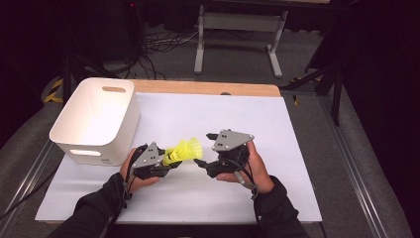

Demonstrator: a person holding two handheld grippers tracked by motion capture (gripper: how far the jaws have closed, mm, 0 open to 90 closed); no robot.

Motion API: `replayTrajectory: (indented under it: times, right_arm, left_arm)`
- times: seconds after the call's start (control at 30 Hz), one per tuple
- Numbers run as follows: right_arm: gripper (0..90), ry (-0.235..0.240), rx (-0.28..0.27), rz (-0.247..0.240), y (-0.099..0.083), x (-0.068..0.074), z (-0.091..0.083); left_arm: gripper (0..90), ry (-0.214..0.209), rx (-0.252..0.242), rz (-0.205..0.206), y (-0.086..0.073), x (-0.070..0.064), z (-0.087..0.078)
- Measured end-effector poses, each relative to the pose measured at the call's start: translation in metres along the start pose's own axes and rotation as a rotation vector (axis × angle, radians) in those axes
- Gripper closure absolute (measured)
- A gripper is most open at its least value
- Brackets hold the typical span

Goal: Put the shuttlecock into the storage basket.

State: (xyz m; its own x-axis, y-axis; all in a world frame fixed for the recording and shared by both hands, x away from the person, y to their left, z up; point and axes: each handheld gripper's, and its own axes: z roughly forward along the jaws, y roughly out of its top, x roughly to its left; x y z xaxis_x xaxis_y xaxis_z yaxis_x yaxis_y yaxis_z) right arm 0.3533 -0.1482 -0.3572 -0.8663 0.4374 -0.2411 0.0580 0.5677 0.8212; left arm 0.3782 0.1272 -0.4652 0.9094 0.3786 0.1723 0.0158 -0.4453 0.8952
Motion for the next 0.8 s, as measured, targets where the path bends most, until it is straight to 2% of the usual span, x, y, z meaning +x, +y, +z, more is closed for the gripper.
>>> replayTrajectory:
  times: [0.13,0.27,0.33,0.47,0.53,0.7,0.8]
  right_arm:
    - [18.3,-0.065,-0.032,0.004,-0.016,-0.005,-0.012]
    - [17.1,-0.113,-0.034,0.029,-0.031,-0.009,-0.019]
    - [17.0,-0.121,-0.039,0.040,-0.039,-0.010,-0.022]
    - [17.0,-0.157,-0.041,0.033,-0.053,-0.008,-0.027]
    - [17.0,-0.158,-0.046,0.052,-0.060,-0.007,-0.030]
    - [17.3,-0.204,-0.056,0.056,-0.078,-0.004,-0.033]
    - [16.7,-0.217,-0.044,0.059,-0.087,-0.002,-0.033]
  left_arm:
    - [58.0,0.000,-0.008,0.002,0.000,0.000,-0.002]
    - [57.9,0.002,-0.008,0.000,0.001,-0.001,-0.003]
    - [57.8,0.001,-0.012,-0.001,0.001,-0.001,-0.003]
    - [57.8,0.004,-0.015,0.005,0.001,-0.002,-0.004]
    - [57.7,0.006,-0.018,0.002,0.002,-0.002,-0.005]
    - [57.4,0.007,-0.024,0.005,0.002,-0.003,-0.007]
    - [57.2,0.009,-0.030,0.004,0.003,-0.003,-0.008]
